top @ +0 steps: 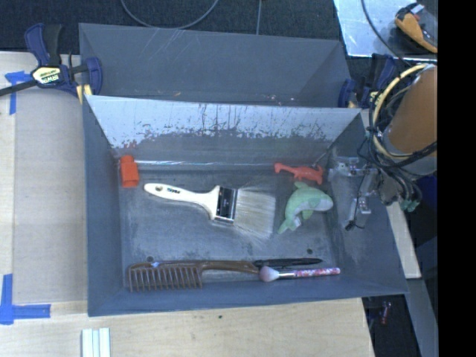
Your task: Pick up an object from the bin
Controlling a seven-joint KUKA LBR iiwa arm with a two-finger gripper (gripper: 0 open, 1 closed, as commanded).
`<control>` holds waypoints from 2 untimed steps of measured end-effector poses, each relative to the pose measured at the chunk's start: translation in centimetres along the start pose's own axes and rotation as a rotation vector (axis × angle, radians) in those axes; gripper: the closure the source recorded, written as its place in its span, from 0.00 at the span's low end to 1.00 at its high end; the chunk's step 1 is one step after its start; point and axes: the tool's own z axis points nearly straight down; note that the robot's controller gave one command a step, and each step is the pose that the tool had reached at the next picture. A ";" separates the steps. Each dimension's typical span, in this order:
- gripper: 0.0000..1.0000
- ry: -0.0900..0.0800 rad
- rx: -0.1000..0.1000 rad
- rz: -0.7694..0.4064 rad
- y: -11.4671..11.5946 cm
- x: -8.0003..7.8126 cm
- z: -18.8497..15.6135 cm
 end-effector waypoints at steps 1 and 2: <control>0.00 -0.008 0.002 -0.006 0.1 -0.2 -0.4; 0.00 -0.010 0.002 -0.224 2.9 -5.3 8.7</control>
Offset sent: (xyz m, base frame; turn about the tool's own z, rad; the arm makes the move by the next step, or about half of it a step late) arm 0.0516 0.0286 -0.0854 -0.2245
